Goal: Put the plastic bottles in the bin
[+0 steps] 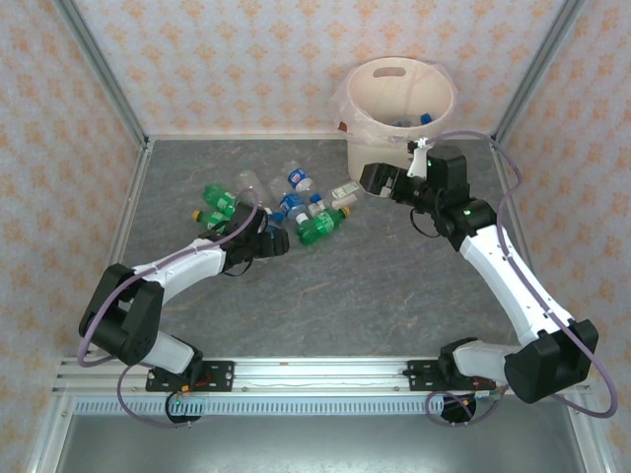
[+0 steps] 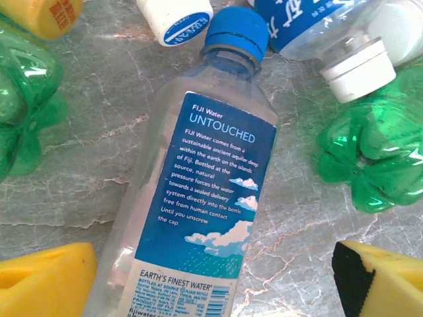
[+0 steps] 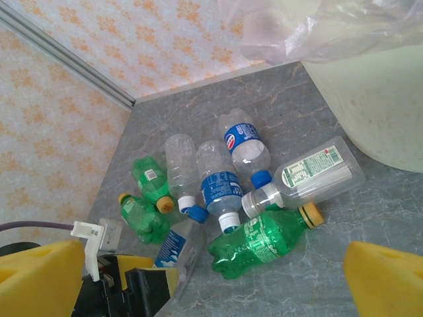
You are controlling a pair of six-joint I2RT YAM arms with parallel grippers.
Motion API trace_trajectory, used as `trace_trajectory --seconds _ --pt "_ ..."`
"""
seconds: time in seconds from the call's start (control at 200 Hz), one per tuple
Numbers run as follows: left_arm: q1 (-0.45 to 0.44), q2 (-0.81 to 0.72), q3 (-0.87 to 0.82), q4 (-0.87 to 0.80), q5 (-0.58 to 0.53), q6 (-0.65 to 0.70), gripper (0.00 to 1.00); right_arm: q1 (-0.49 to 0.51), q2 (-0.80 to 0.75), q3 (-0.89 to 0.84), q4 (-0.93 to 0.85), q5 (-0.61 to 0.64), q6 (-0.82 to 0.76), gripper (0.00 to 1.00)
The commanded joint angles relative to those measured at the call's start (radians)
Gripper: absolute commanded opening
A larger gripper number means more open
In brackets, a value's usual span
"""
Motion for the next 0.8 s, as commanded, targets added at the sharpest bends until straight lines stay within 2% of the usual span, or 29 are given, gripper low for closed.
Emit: trace_trajectory --seconds 0.0,0.295,0.43,0.501,0.651,0.791 --pt "-0.005 0.039 0.031 -0.061 -0.035 0.04 0.89 0.004 -0.014 -0.022 0.029 0.002 0.0 1.0" --pt "-0.017 0.109 0.027 -0.059 -0.079 0.128 0.79 0.005 -0.006 -0.017 0.039 -0.006 0.018 1.0" --pt "-0.017 0.122 0.025 -0.05 -0.092 0.147 0.71 0.005 -0.006 -0.024 0.047 -0.012 0.035 1.0" --pt "-0.018 0.125 0.02 -0.047 -0.092 0.146 0.63 0.005 -0.006 -0.023 0.045 -0.018 0.042 1.0" --pt "-0.036 0.106 0.006 -0.049 -0.099 0.14 0.53 0.004 0.0 -0.01 0.041 -0.026 0.043 1.0" --pt "-0.06 0.046 -0.001 -0.065 -0.118 0.116 0.5 0.005 0.012 0.001 0.039 -0.04 0.049 1.0"
